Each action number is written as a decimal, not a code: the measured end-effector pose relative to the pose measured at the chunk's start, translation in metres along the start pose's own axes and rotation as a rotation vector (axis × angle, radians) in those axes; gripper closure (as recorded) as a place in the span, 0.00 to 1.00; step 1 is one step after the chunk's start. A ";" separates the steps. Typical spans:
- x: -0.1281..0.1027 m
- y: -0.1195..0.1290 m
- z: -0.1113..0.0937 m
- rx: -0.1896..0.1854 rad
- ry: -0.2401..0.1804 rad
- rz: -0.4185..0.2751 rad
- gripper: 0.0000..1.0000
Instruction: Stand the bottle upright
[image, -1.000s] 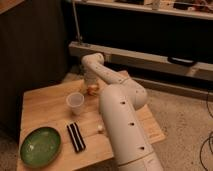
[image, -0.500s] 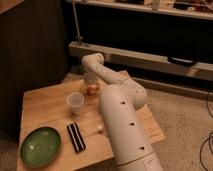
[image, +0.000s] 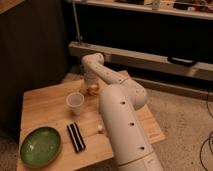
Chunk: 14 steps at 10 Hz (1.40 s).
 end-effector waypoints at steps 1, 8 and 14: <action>0.000 0.000 0.000 0.000 0.000 0.000 0.20; 0.000 0.000 0.000 0.000 0.000 0.000 0.20; 0.005 -0.005 -0.012 -0.058 0.015 -0.032 0.20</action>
